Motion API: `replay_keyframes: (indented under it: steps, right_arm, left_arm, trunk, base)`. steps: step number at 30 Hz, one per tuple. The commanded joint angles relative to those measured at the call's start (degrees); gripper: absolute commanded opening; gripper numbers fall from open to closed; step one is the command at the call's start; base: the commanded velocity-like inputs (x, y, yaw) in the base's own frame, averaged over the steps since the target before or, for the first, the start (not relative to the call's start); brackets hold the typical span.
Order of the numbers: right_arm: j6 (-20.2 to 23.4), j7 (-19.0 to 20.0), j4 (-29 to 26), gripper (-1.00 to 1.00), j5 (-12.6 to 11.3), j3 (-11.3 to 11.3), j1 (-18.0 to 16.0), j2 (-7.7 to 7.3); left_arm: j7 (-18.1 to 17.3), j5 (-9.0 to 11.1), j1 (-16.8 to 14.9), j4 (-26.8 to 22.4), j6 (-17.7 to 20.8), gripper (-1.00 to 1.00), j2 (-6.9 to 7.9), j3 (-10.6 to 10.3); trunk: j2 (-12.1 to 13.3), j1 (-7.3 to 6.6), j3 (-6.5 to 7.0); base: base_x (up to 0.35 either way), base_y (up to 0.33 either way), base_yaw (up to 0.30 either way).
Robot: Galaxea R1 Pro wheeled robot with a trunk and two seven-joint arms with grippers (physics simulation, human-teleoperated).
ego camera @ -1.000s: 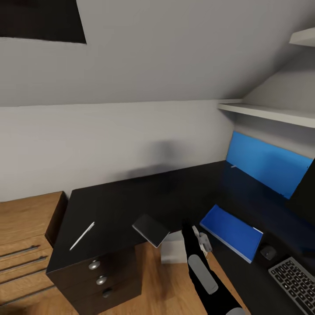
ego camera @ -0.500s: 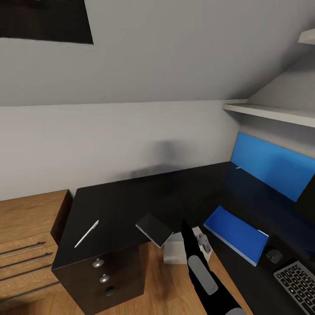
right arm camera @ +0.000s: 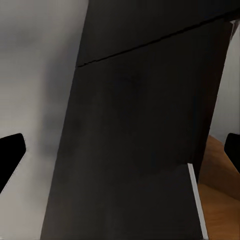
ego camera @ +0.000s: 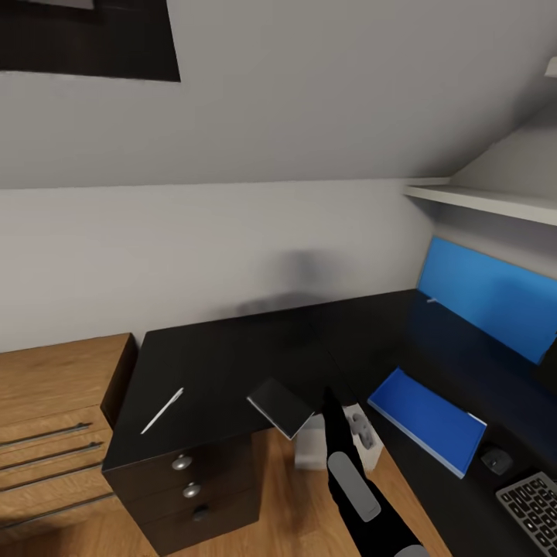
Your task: In the bedroom, organize the workspace by keeping the computer under the desk, ensuring the monitor is on the desk, placing the keyboard on the desk next to the monitor, placing the mouse on the desk next to the keyboard, moving the folder from the swivel chair onto the desk next to the mouse, stacking the notebook on top of the folder with the pen on top of the notebook, and positioning the swivel chair next to the desk.
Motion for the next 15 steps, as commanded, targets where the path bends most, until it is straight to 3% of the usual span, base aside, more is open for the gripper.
replay_keyframes:
  steps: [1,15]
  right_arm:
    - [-0.58,-0.26,-0.06,1.0,-0.35,0.23,-0.03,-0.03]
    - [-1.34,-0.33,-0.02,1.0,-0.35,0.16,-0.02,0.02]
  left_arm:
    - [0.38,0.22,-0.04,0.04,-0.12,1.0,-0.01,-0.49]
    - [0.3,0.22,-0.04,0.04,-0.28,1.0,-0.01,-0.49]
  trunk:
    - [-0.05,0.01,0.0]
    - [-0.05,0.01,0.86]
  base:
    - [0.0,0.0,0.205]
    - [0.0,0.0,0.21]
